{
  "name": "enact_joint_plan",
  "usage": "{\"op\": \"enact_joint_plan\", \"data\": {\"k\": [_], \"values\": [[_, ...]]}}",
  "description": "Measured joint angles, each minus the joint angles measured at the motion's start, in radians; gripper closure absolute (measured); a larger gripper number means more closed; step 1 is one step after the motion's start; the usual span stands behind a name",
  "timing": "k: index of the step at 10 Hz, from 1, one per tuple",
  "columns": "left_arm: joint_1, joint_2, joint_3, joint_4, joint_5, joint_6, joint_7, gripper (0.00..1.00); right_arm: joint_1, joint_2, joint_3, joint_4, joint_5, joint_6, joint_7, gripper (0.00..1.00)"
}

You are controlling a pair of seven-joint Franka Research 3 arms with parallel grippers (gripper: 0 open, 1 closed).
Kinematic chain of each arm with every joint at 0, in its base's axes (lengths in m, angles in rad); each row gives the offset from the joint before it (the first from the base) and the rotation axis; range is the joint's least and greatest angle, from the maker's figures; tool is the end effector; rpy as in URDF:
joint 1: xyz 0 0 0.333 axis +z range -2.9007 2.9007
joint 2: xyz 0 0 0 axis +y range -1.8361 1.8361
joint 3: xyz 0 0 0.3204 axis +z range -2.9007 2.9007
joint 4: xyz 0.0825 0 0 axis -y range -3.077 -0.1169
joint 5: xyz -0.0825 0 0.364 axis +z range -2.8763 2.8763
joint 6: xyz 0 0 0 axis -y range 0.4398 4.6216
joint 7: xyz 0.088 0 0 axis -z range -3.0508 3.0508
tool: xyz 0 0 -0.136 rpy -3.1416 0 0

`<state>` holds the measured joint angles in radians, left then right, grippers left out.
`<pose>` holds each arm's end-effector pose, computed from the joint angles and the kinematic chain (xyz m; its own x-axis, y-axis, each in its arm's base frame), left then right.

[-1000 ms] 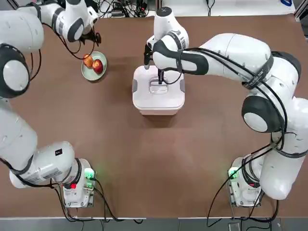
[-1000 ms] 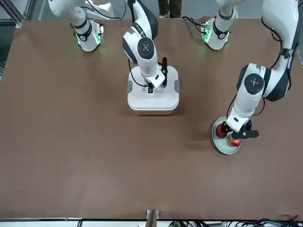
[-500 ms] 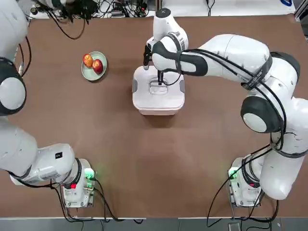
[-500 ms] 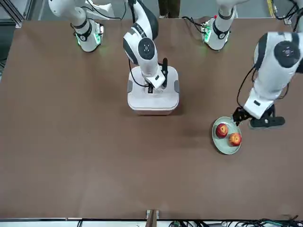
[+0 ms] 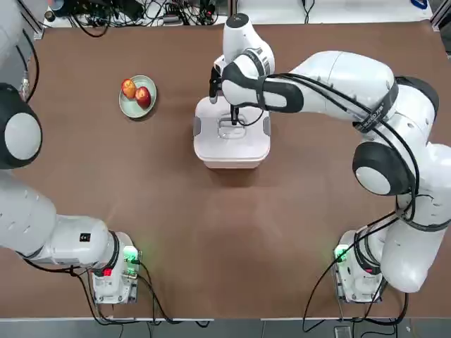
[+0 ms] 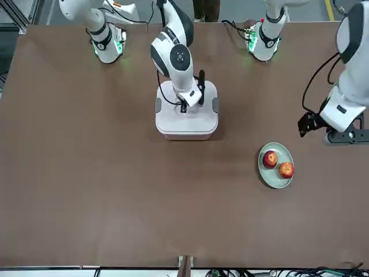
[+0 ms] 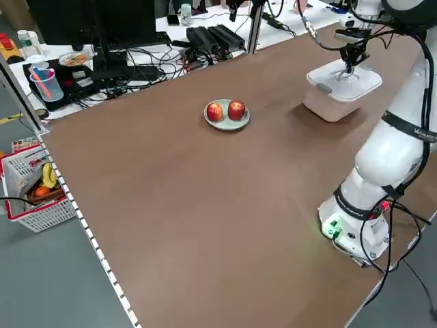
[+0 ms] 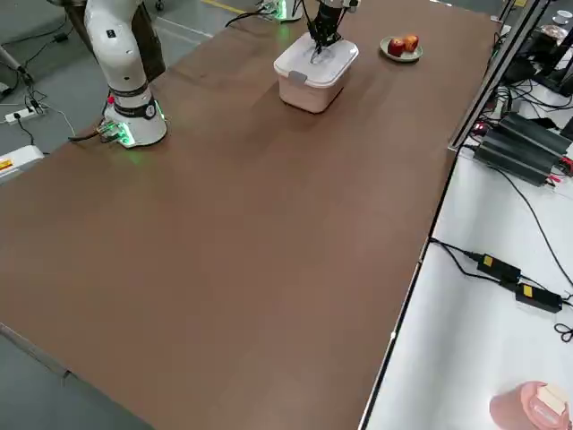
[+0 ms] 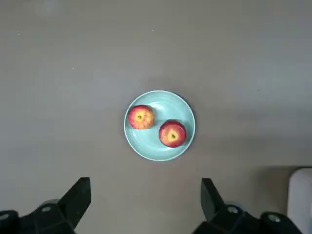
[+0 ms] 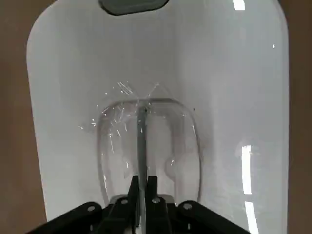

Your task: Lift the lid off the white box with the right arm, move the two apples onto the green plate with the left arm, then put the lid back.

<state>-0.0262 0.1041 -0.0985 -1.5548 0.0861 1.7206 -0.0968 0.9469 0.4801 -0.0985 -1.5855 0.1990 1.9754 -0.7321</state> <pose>0.5784 -0.0593 0.5635 0.9969 -0.0395 0.0687 -0.0348 -0.9970 -0.0692 0.4151 0.5094 0.3375 0.0691 0.9974 0.0186 0.9854 -0.0653 -0.1573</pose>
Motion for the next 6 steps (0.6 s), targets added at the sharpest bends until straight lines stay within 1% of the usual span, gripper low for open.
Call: {"op": "enact_joint_plan", "data": {"k": [1,2,3,4,5,6], "values": [[0.014,-0.014,-0.007,0.015,-0.013,-0.022,0.02,0.0,0.001,0.0,0.0,0.0,-0.001,-0.001,0.004,0.93],[0.055,-0.032,-0.045,0.018,-0.024,-0.043,0.04,0.0,0.001,0.0,0.0,0.0,-0.001,-0.001,0.007,0.93],[0.111,-0.046,-0.105,0.018,-0.031,-0.077,0.058,0.0,0.002,0.0,0.0,0.0,-0.002,-0.002,0.01,0.93],[0.14,-0.049,-0.138,0.018,-0.034,-0.102,0.064,0.0,0.002,0.0,0.0,0.0,-0.002,-0.003,0.022,0.92],[0.14,-0.048,-0.145,0.016,-0.034,-0.109,0.065,0.0,0.004,0.003,0.001,-0.003,-0.002,-0.009,0.039,0.79],[0.127,-0.044,-0.137,0.014,-0.034,-0.11,0.065,0.0,0.008,0.008,0.001,-0.005,-0.002,-0.01,0.05,0.66]]}}
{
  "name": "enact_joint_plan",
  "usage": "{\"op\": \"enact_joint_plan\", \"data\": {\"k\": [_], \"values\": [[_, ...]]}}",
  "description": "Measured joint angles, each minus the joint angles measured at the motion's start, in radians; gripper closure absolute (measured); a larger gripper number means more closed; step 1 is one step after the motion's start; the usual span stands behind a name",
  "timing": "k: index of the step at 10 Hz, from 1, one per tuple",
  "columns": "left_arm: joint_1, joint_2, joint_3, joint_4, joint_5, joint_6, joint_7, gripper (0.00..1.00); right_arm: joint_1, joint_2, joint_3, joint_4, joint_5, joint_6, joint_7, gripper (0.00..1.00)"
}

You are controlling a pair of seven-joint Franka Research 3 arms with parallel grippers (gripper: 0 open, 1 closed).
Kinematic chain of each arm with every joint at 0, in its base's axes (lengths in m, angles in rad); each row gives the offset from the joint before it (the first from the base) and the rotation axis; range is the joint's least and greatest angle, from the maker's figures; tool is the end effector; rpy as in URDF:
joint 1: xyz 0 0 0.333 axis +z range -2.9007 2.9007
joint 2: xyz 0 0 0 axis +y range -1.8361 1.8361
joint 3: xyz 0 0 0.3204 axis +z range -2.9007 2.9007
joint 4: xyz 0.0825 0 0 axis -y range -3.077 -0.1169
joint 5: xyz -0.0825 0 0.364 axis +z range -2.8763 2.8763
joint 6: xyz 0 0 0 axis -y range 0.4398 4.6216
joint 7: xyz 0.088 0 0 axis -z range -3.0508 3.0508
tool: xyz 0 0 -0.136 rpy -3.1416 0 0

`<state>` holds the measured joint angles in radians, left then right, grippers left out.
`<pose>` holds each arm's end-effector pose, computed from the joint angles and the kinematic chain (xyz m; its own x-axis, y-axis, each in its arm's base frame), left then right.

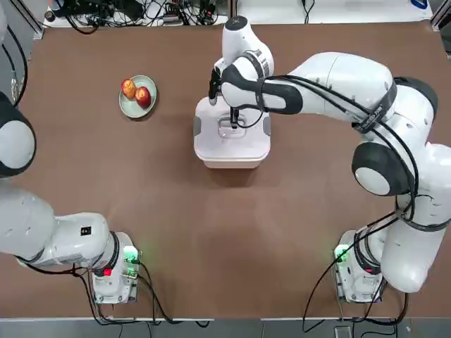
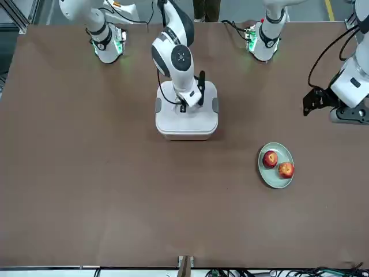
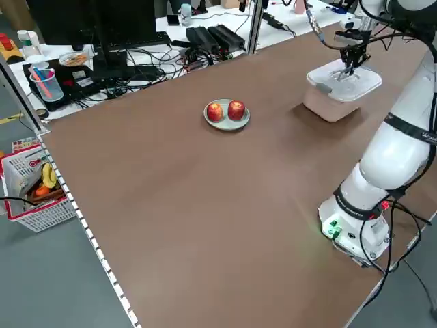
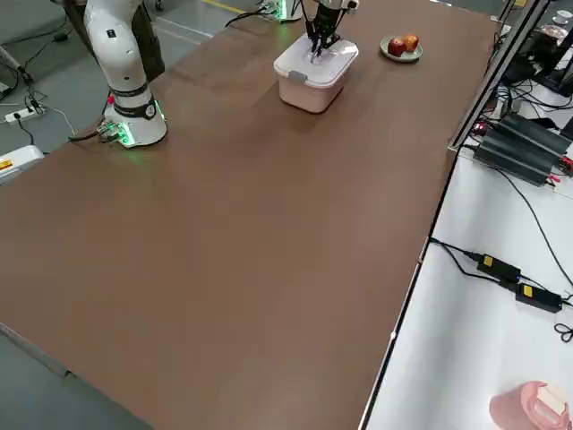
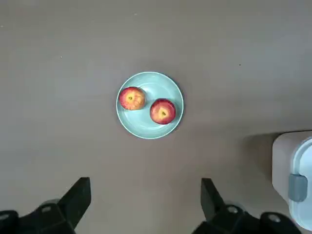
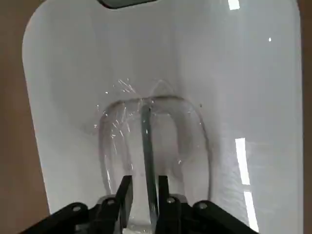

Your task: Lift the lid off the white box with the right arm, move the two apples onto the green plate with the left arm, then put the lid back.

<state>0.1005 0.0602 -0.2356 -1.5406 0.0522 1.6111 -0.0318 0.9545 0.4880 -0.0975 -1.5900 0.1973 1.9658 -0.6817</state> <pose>0.5533 -0.0644 0.5853 0.9944 -0.1046 0.0131 -0.1041 -0.9939 -0.0377 0.4092 0.5110 0.3297 0.1084 0.9941 -0.0080 0.9796 -0.1082 -0.1695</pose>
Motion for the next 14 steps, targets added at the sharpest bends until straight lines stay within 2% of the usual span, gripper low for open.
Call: {"op": "enact_joint_plan", "data": {"k": [1,3,6,10,12,14], "values": [[-0.027,0.007,0.025,-0.001,0.0,0.0,-0.001,0.0,0.001,0.003,0.0,0.0,0.0,0.0,0.005,0.52],[-0.05,0.014,0.062,-0.001,0.0,0.0,-0.002,0.0,0.001,0.004,-0.001,0.0,0.0,0.0,0.007,0.4],[-0.048,0.015,0.069,-0.001,-0.002,0.0,-0.011,0.0,0.001,0.003,-0.004,0.005,0.0,0.0,0.011,0.01],[-0.049,0.015,0.067,0.0,-0.049,0.0,-0.054,0.0,-0.039,-0.065,-0.031,0.019,-0.001,-0.057,0.029,0.0],[-0.048,0.014,0.069,0.001,-0.05,0.0,-0.055,0.0,-0.127,-0.113,-0.061,0.025,-0.028,-0.075,0.028,0.0],[-0.047,0.01,0.072,0.004,-0.05,0.0,-0.055,0.0,-0.205,-0.133,-0.113,0.033,-0.069,-0.076,0.028,0.0]]}}
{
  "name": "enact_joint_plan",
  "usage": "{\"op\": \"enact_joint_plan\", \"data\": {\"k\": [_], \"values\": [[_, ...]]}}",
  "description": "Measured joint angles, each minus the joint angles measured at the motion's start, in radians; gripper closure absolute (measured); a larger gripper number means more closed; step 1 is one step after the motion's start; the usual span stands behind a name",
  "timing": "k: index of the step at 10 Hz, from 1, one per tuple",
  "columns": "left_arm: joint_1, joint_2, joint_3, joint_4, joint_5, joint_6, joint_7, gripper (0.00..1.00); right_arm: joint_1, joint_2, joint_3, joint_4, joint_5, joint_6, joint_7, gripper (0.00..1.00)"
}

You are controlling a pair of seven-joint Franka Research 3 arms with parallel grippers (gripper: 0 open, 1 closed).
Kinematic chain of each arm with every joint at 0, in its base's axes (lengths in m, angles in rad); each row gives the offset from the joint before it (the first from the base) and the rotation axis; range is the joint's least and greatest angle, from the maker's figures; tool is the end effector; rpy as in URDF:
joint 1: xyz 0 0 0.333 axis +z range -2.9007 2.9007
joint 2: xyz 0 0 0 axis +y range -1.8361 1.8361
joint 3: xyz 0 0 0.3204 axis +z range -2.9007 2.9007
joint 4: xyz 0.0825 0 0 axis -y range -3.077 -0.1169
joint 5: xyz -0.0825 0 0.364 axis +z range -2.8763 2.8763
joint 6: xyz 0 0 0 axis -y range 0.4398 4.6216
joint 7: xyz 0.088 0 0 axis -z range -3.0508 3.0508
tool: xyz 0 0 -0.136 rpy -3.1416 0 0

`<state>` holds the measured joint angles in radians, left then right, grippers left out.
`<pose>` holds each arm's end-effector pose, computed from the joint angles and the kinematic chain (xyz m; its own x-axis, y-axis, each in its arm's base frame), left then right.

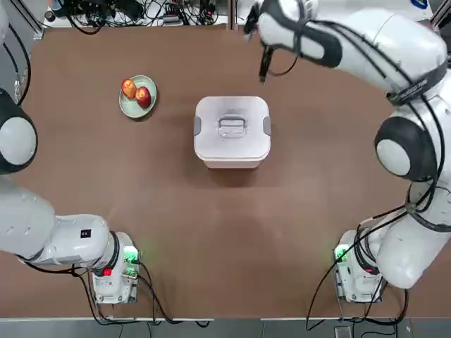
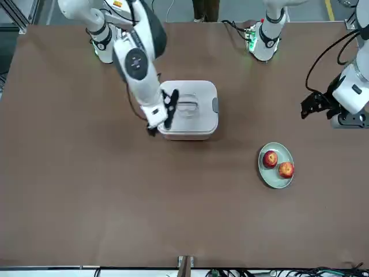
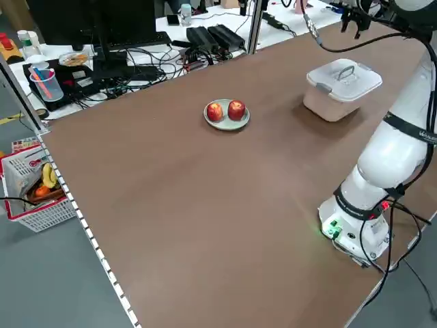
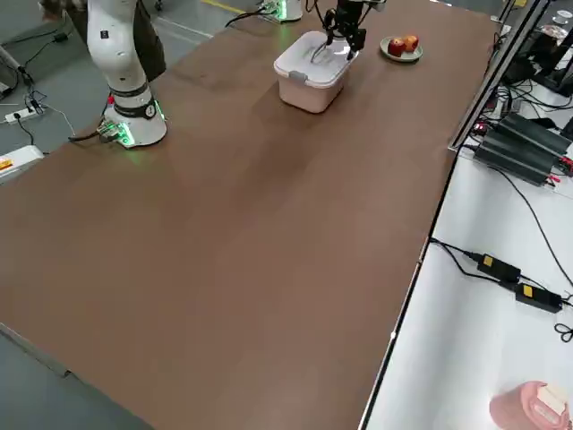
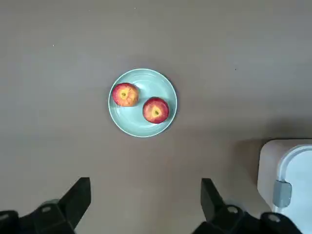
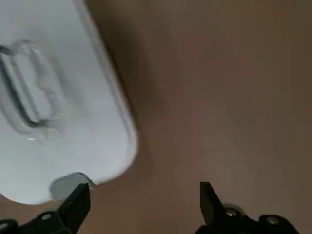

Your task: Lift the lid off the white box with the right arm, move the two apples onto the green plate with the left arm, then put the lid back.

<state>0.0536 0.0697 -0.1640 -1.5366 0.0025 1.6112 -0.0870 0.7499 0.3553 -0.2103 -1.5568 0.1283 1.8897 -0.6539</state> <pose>0.5567 -0.0583 0.5813 0.9997 -0.0230 0.0050 -0.0231 -0.9997 0.0094 0.5378 0.3548 0.4269 0.3954 0.9183 0.0179 0.9178 -0.3943 -0.0474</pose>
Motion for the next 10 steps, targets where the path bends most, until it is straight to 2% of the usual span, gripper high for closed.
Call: {"op": "enact_joint_plan", "data": {"k": [1,4,6,9,10], "values": [[0.0,-0.001,0.002,0.001,0.0,0.0,0.0,0.0,-0.021,-0.002,-0.043,0.004,-0.005,0.0,0.018,0.0],[0.001,0.0,0.004,0.001,0.0,0.0,0.0,0.0,-0.032,-0.002,-0.237,0.021,-0.014,-0.001,0.22,0.0],[0.001,0.004,0.004,-0.001,0.0,0.0,0.0,0.0,-0.043,-0.001,-0.339,0.049,-0.013,-0.014,0.357,0.0],[0.001,0.01,0.005,-0.004,0.0,0.004,-0.016,0.0,-0.144,-0.004,-0.366,0.141,0.023,-0.128,0.438,0.0],[0.001,0.015,0.005,-0.004,0.0,0.01,-0.03,0.0,-0.169,-0.009,-0.374,0.149,0.031,-0.149,0.473,0.0]]}}
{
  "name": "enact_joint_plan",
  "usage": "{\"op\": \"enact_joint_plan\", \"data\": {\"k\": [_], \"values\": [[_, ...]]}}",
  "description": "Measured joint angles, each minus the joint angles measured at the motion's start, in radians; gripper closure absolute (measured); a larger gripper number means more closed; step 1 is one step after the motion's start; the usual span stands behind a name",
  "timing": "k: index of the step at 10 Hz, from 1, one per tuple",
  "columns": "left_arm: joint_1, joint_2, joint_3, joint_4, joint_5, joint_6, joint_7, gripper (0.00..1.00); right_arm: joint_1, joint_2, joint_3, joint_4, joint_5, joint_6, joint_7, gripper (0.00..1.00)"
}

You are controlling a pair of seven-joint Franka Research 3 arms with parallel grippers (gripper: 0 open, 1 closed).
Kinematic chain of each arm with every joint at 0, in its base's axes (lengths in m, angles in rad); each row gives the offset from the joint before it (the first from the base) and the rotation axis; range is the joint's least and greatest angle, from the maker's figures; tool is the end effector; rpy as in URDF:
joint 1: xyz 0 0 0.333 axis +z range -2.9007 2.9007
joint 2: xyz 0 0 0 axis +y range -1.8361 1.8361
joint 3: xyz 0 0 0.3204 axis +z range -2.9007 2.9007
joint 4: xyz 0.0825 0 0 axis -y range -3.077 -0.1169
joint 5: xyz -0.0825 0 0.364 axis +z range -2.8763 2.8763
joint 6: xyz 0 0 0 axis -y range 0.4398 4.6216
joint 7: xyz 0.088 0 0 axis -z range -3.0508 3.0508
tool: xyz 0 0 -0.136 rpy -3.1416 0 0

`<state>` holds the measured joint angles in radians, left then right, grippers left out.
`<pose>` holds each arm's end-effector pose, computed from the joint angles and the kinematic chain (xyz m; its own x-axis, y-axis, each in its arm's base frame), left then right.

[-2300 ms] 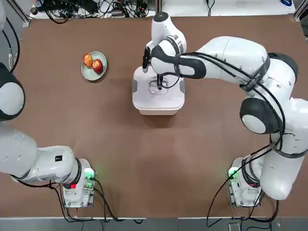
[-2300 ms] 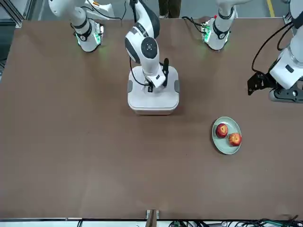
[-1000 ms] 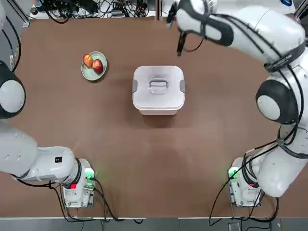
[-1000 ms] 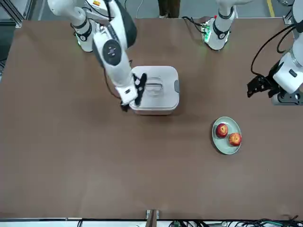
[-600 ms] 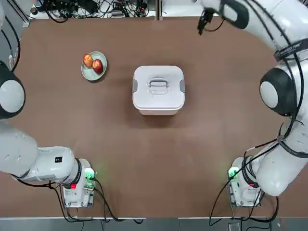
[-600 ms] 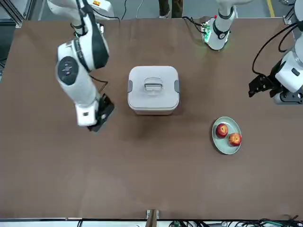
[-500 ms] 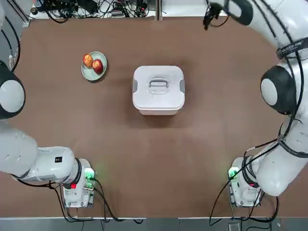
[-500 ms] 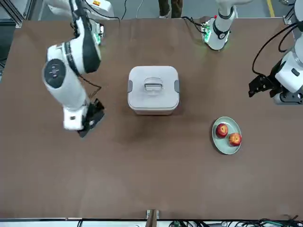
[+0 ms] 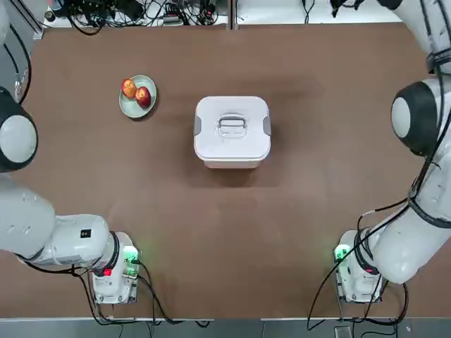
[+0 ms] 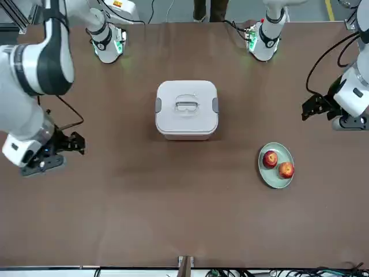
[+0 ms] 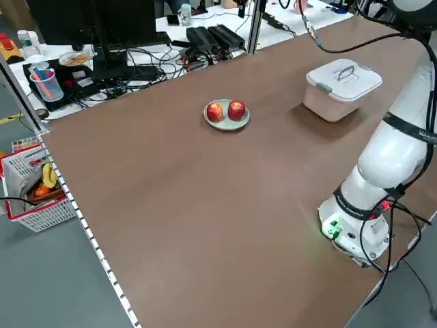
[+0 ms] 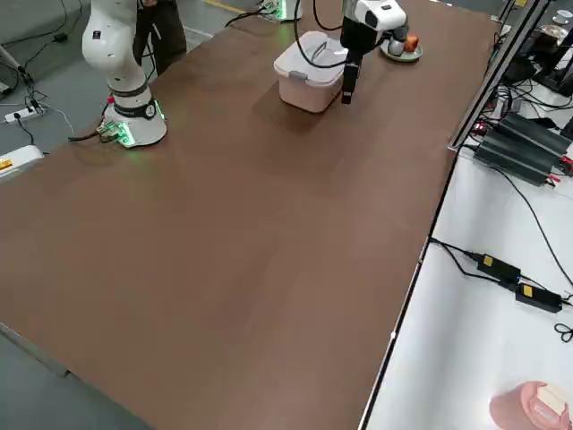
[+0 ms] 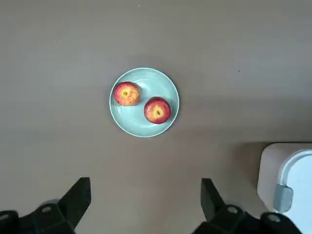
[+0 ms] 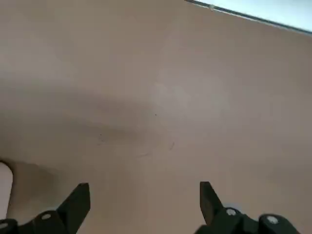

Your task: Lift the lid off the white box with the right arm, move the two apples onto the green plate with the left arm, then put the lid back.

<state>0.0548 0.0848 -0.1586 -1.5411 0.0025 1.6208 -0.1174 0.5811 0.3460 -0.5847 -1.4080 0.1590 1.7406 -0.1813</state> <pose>0.5617 -0.0547 0.5717 0.9999 0.0140 -0.0053 0.0140 -0.9998 0.0103 0.6350 0.0689 0.5133 0.9820 0.1852 0.0366 0.1838 -0.9822 0.0378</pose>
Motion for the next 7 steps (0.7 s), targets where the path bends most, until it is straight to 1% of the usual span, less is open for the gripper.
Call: {"op": "enact_joint_plan", "data": {"k": [1,2,4,5,6,7], "values": [[0.0,0.006,0.0,0.0,0.0,0.004,-0.003,0.0,-0.022,-0.022,-0.011,-0.003,0.001,-0.02,0.027,0.0],[-0.001,0.01,-0.001,0.0,0.0,0.006,-0.004,0.0,-0.051,-0.065,-0.017,-0.012,-0.002,-0.054,0.034,0.0],[-0.002,0.013,-0.001,0.0,0.0,0.006,-0.004,0.0,-0.087,-0.175,-0.021,-0.033,-0.045,-0.144,0.035,0.0],[-0.002,0.013,-0.002,0.0,0.0,0.007,-0.004,0.0,-0.086,-0.216,-0.017,-0.037,-0.073,-0.187,0.052,0.0],[-0.002,0.013,-0.002,0.0,0.0,0.007,-0.004,0.0,-0.08,-0.24,-0.009,-0.037,-0.104,-0.216,0.088,0.0],[-0.002,0.013,-0.002,0.0,0.0,0.007,-0.004,0.0,-0.073,-0.248,0.0,-0.037,-0.119,-0.225,0.118,0.0]]}}
